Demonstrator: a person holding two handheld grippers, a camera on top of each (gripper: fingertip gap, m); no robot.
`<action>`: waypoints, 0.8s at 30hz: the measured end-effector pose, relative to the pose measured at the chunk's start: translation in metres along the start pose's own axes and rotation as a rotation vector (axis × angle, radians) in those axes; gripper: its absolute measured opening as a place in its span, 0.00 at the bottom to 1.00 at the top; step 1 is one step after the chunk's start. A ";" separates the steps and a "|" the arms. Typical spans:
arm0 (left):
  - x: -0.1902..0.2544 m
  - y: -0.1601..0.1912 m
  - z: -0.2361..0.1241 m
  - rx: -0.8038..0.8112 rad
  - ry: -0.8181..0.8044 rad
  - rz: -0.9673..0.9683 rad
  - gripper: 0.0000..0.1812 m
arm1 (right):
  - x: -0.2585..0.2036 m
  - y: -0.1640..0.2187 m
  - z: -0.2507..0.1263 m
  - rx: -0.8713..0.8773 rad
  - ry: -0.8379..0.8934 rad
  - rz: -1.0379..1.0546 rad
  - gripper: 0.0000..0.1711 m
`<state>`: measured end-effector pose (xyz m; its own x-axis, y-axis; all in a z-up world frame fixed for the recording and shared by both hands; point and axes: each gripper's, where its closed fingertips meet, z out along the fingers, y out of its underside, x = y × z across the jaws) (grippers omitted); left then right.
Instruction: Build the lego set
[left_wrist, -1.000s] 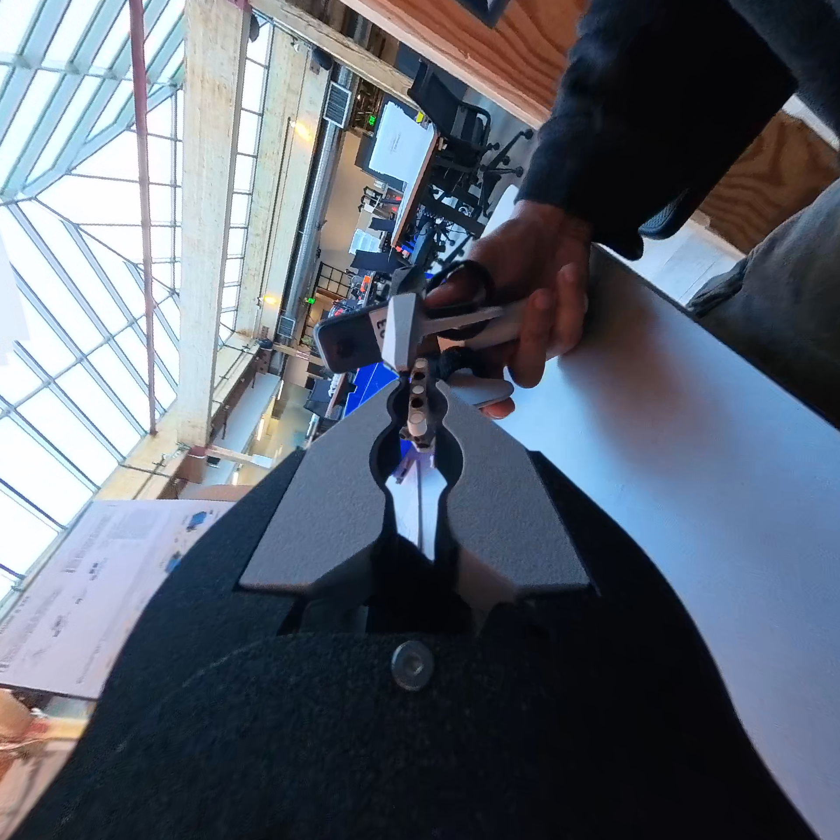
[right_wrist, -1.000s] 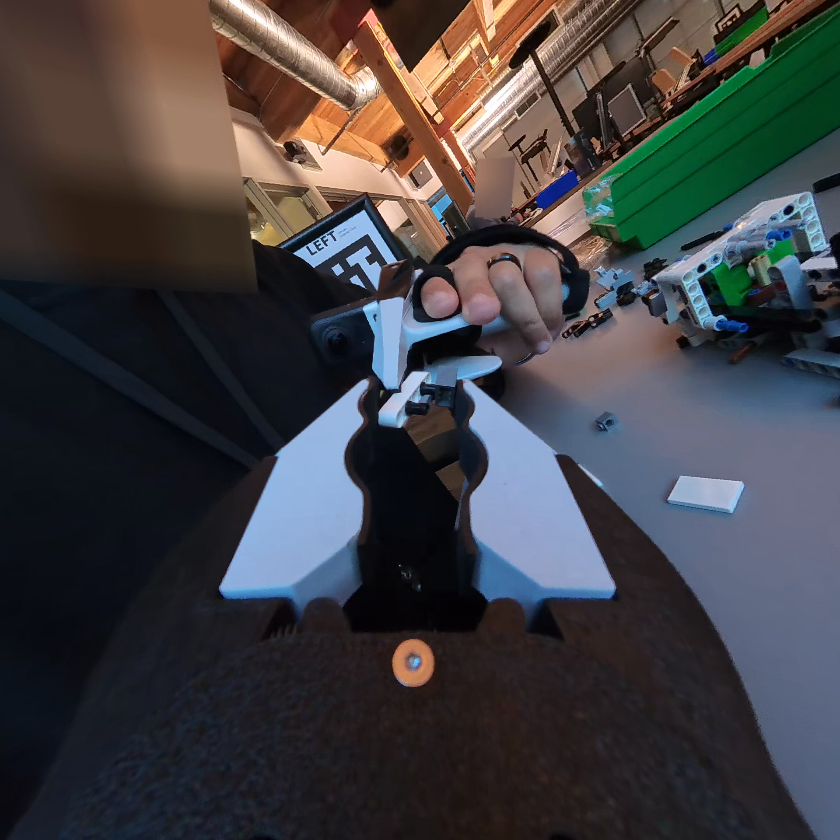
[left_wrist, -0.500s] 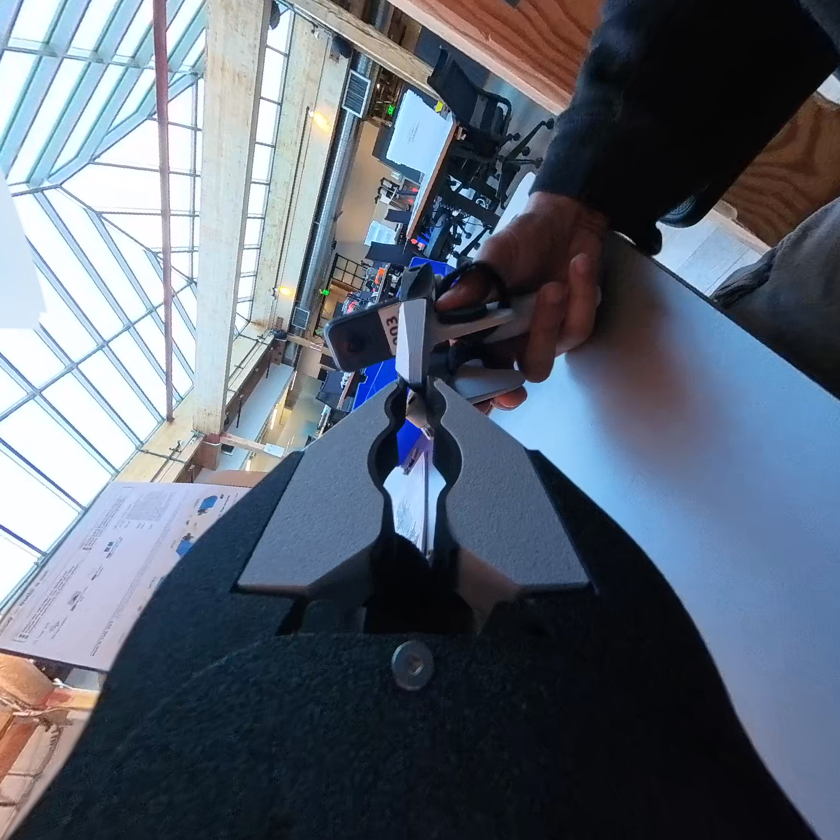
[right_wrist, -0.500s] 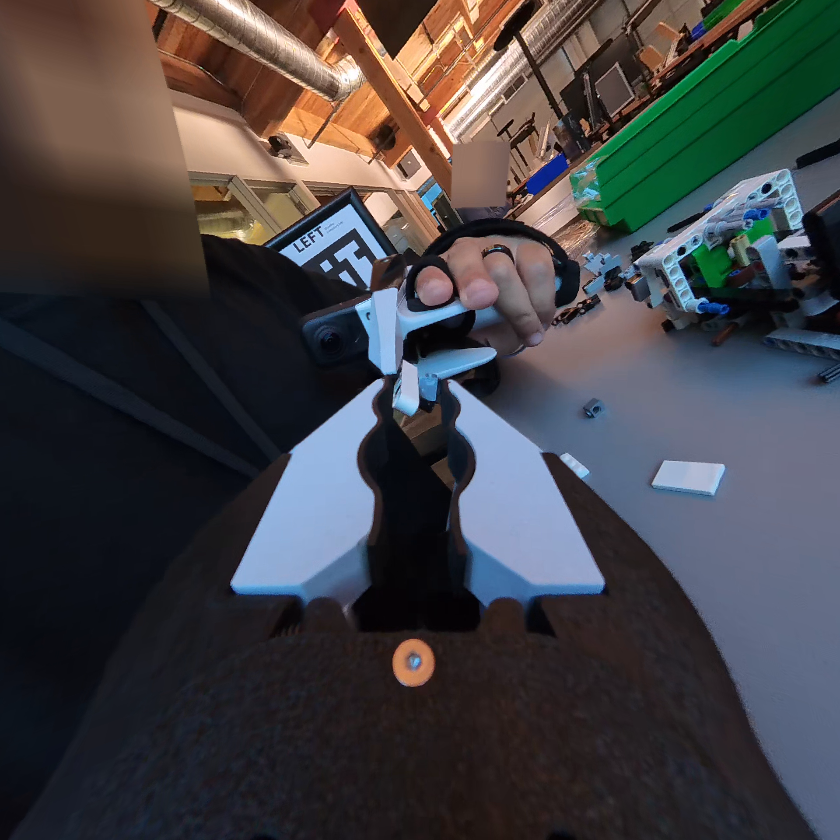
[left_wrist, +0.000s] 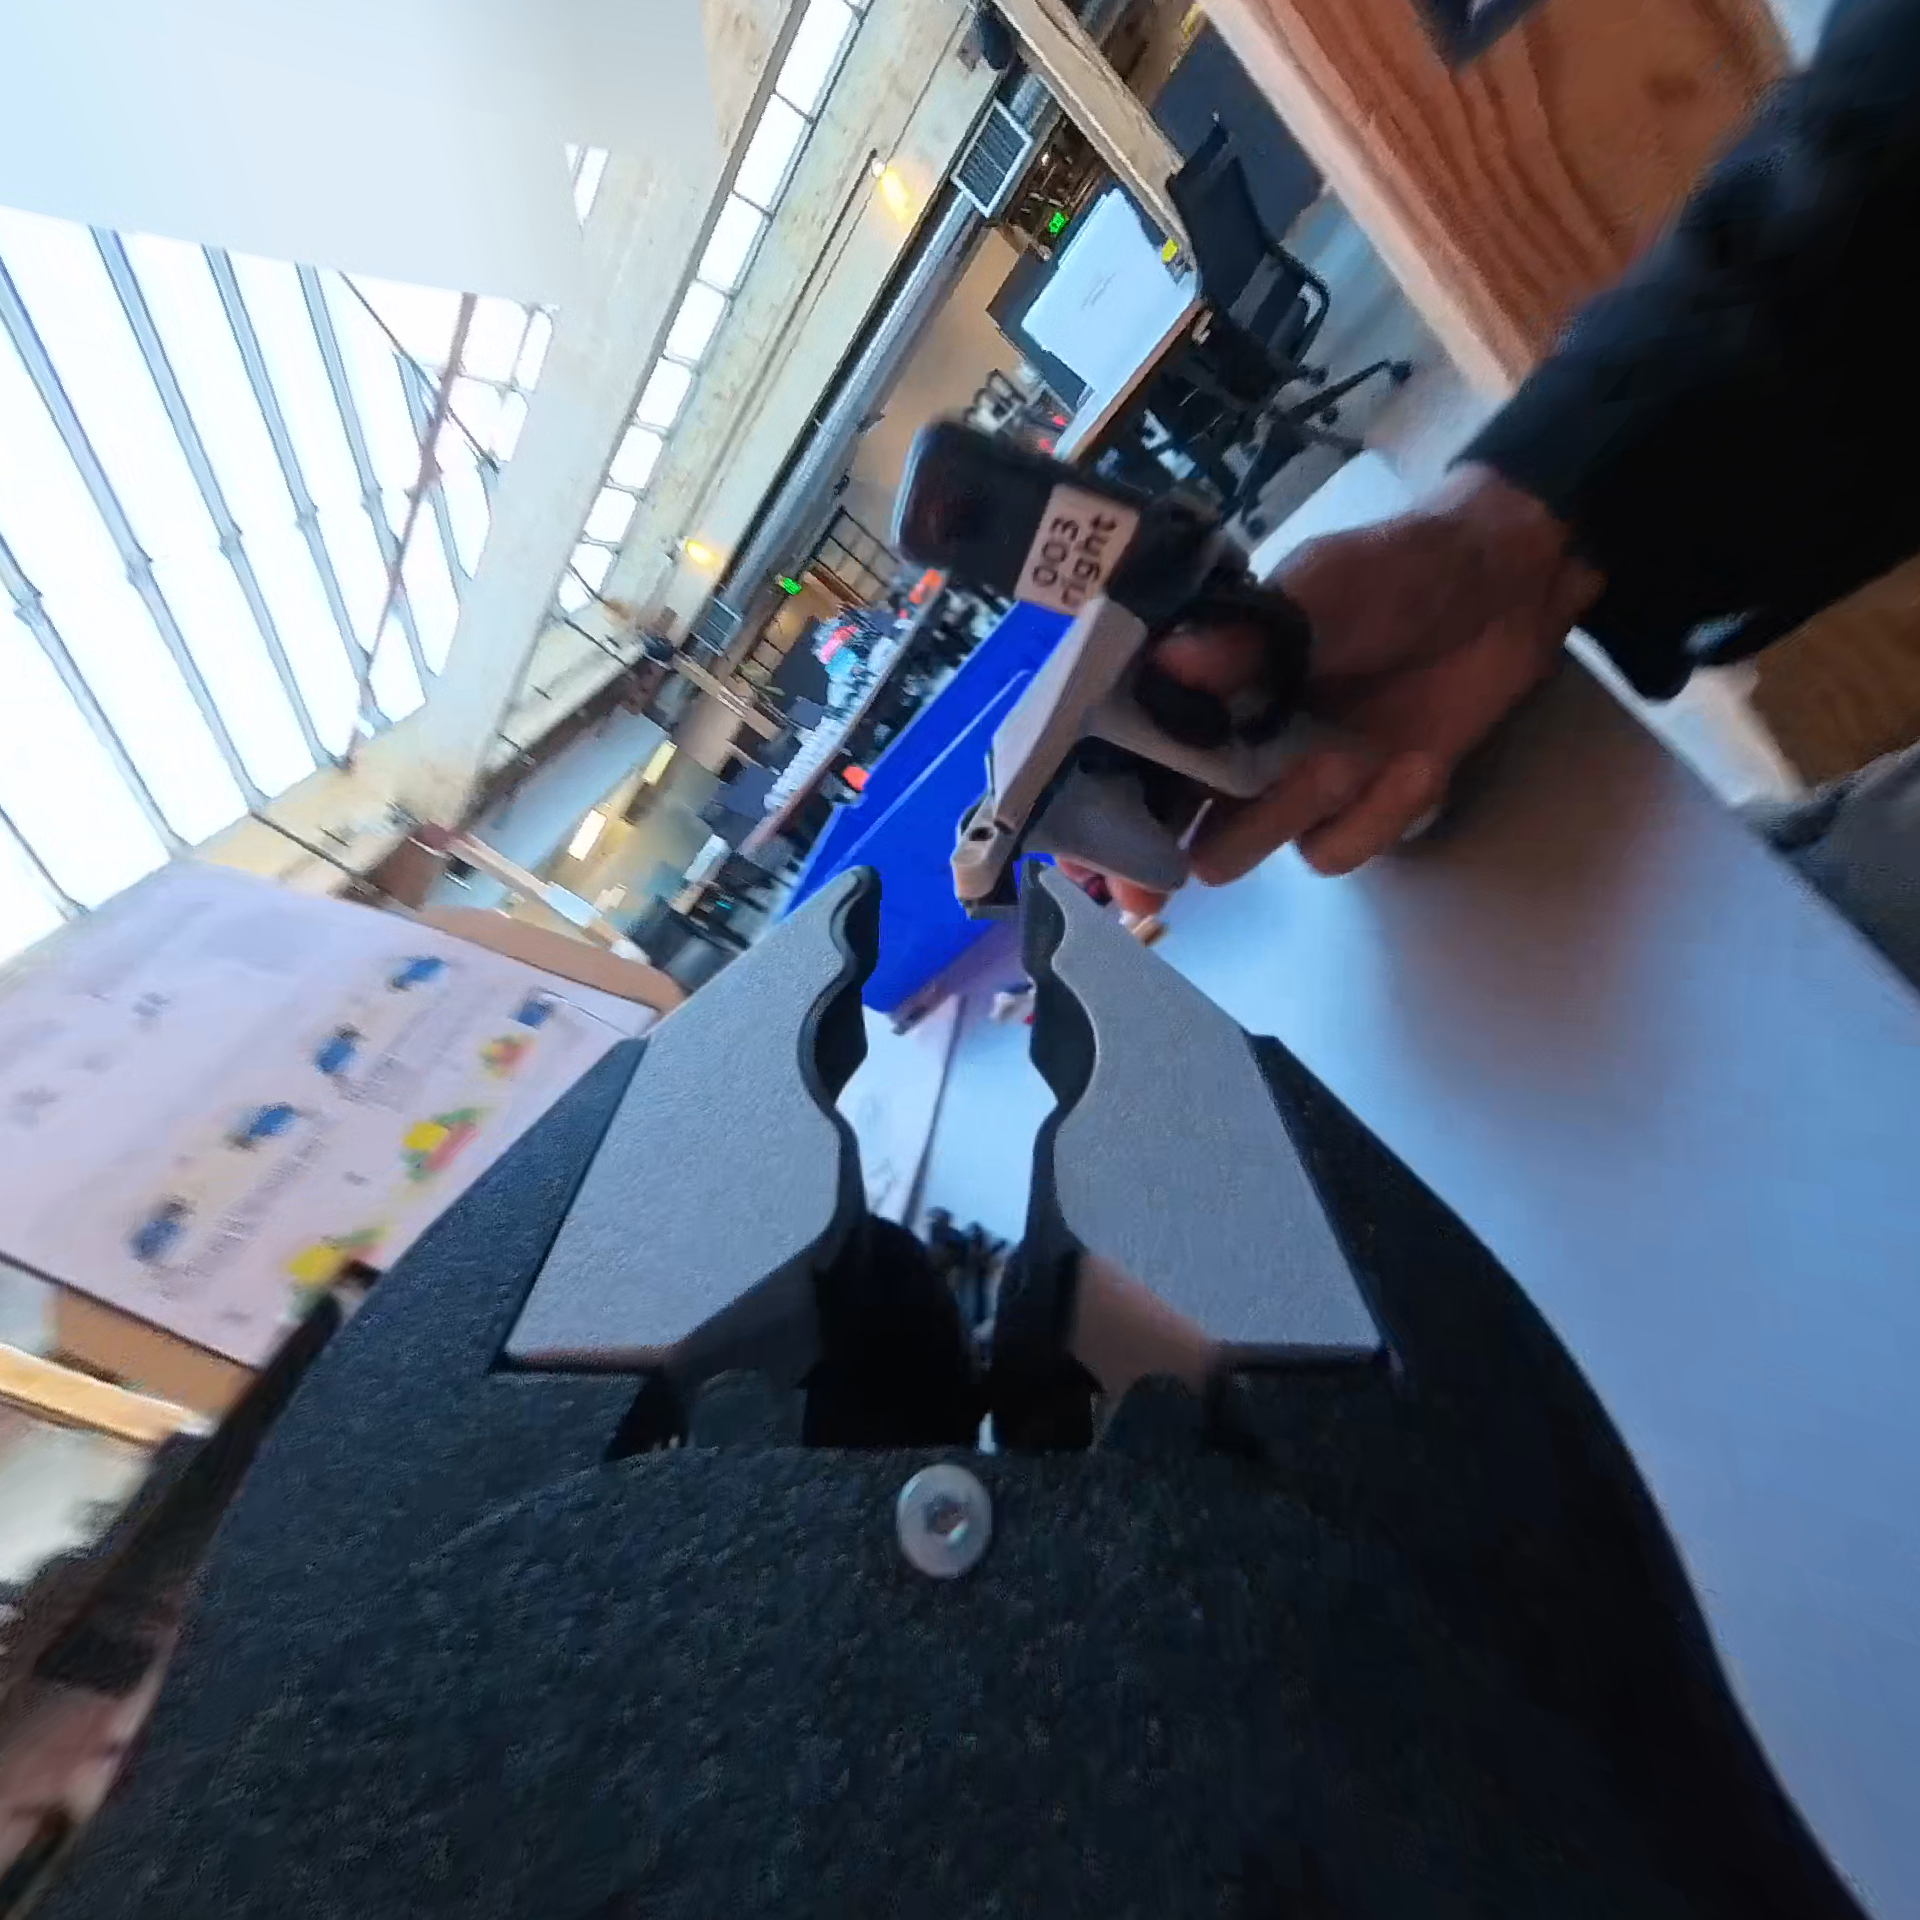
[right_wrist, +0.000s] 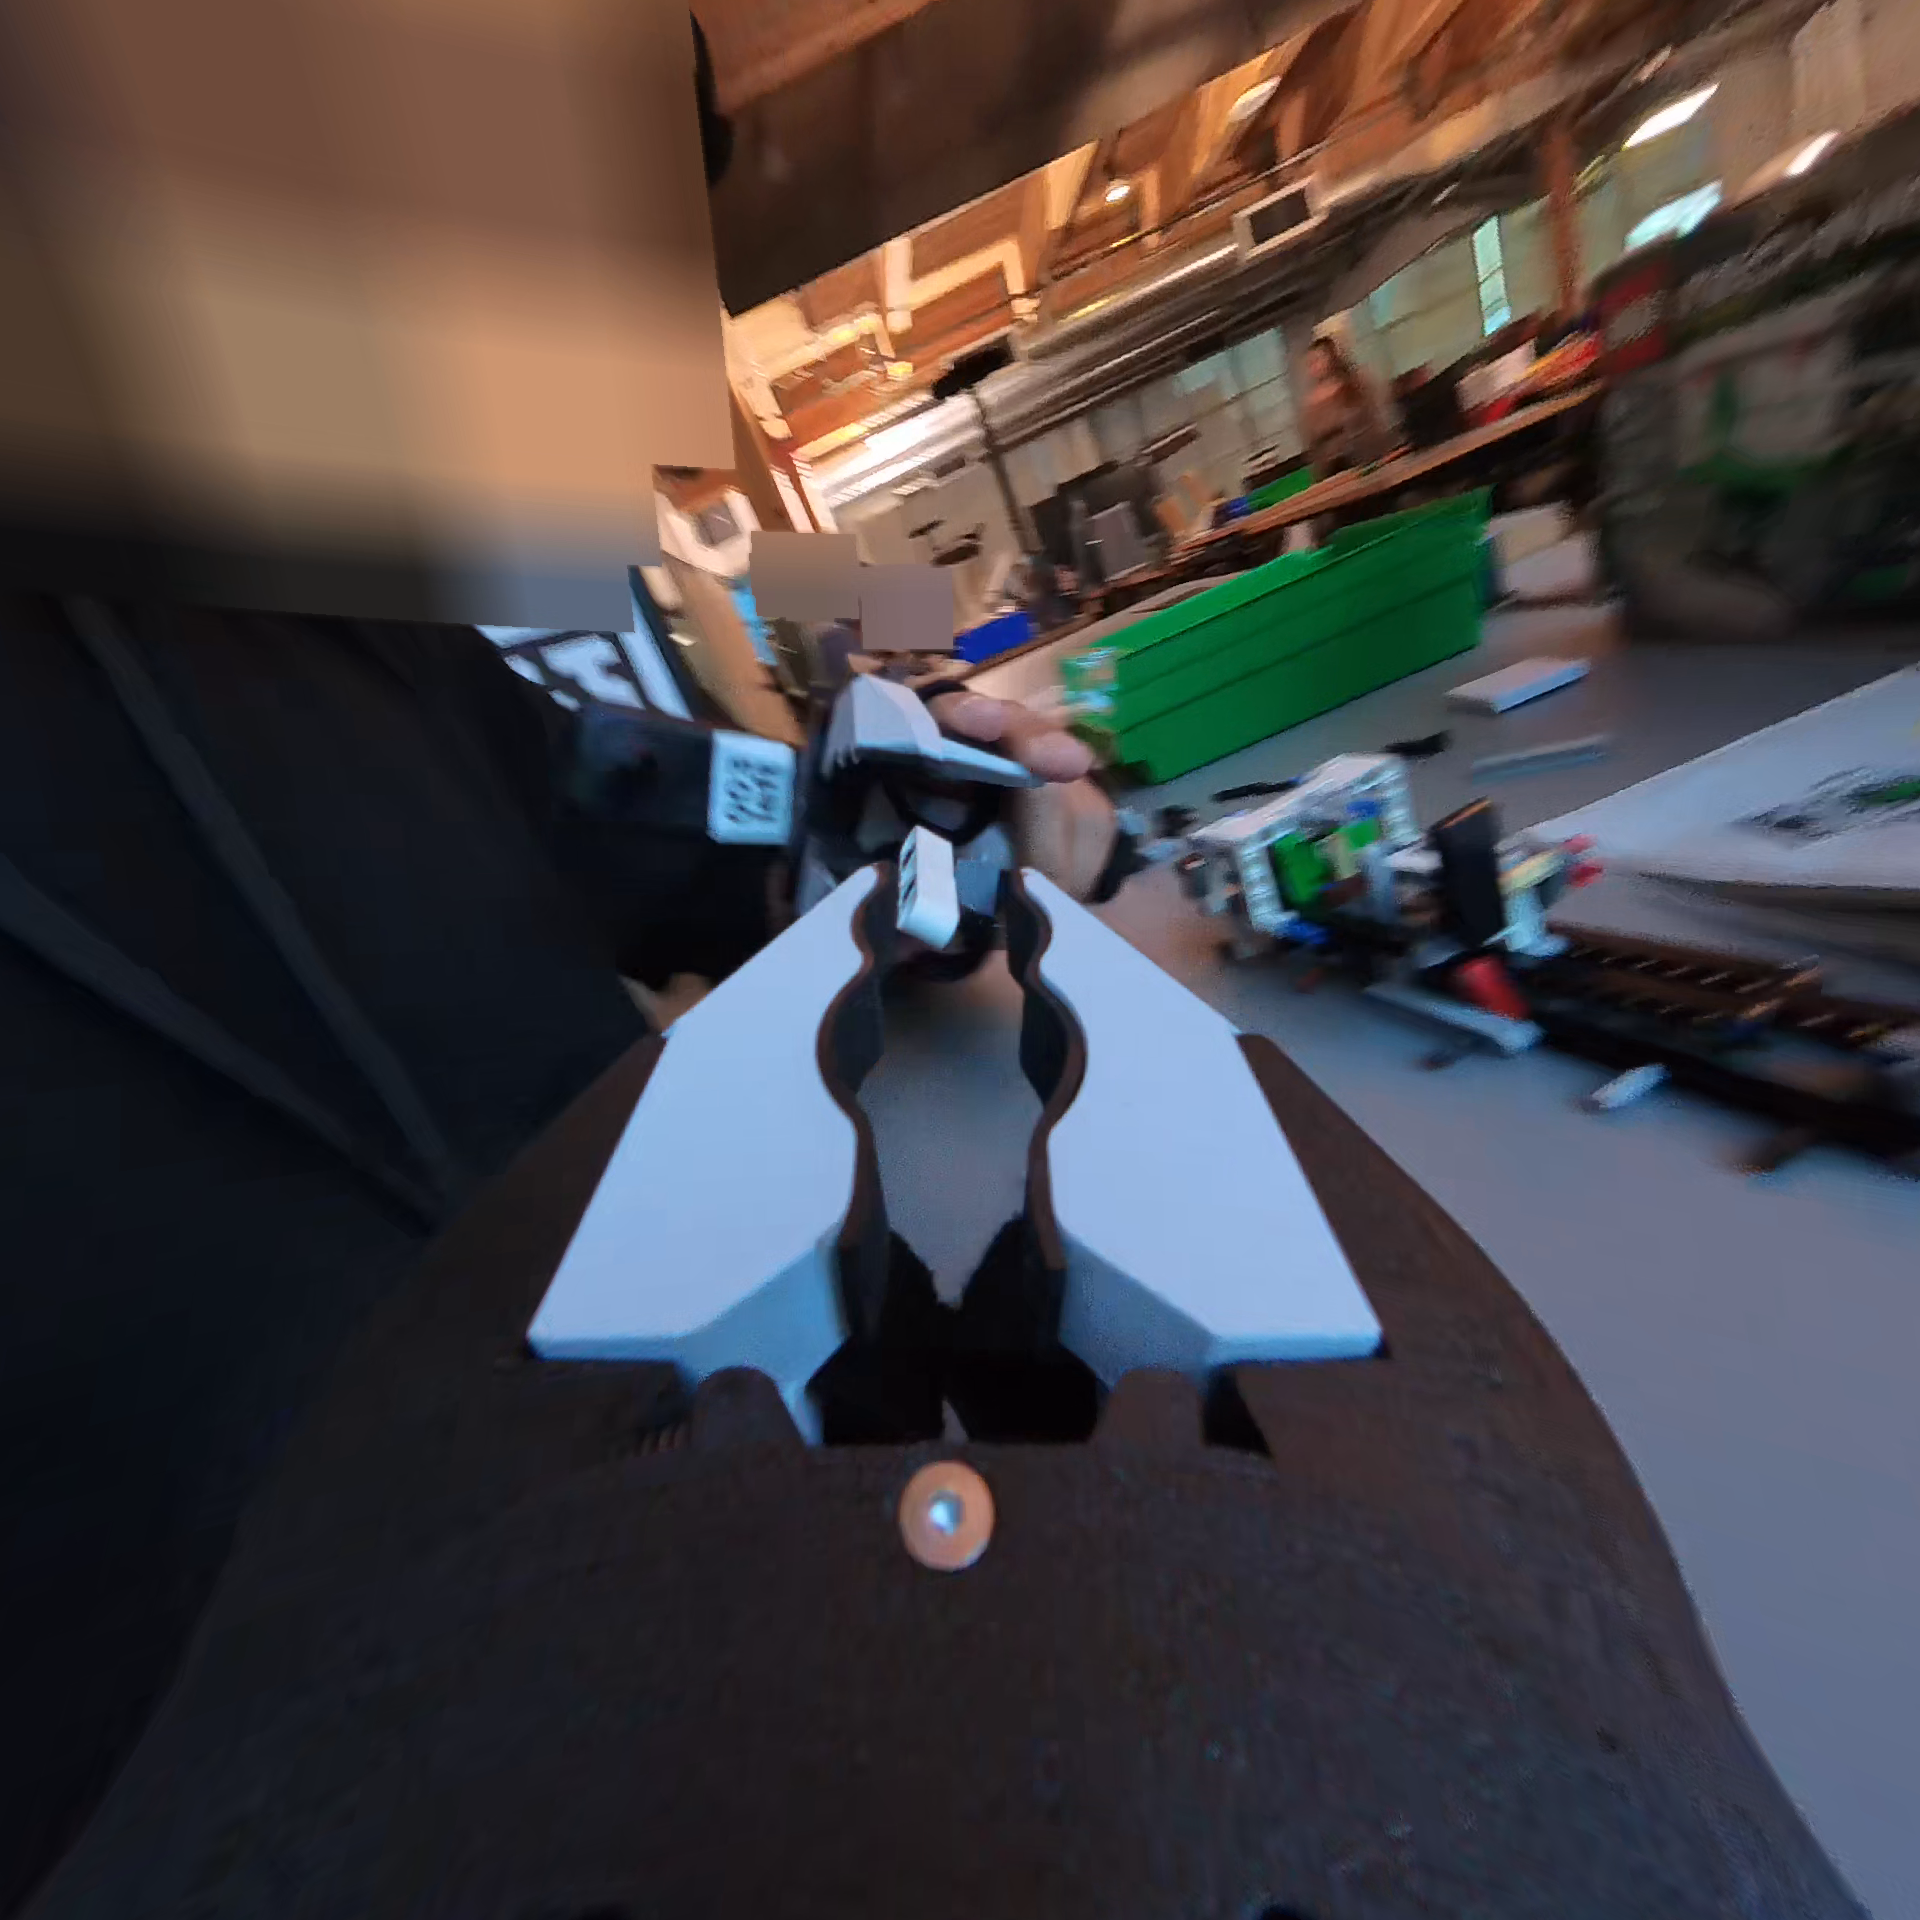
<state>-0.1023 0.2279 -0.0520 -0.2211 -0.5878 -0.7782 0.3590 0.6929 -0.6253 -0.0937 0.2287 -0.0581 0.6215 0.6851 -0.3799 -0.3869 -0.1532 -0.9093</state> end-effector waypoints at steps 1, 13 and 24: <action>-0.001 0.002 0.001 -0.008 0.015 -0.075 0.14 | 0.002 -0.001 -0.001 -0.001 0.050 -0.109 0.11; -0.012 -0.003 0.001 -0.011 0.322 -1.180 0.15 | 0.002 -0.014 0.005 -0.212 0.446 -1.094 0.11; 0.004 -0.009 0.004 -0.026 0.540 -1.593 0.06 | -0.008 -0.012 0.013 -0.174 0.438 -1.307 0.11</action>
<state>-0.1028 0.2180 -0.0492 -0.5896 -0.4644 0.6608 -0.5257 -0.4004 -0.7505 -0.1026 0.2345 -0.0423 0.6357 0.1268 0.7614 0.7036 0.3105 -0.6392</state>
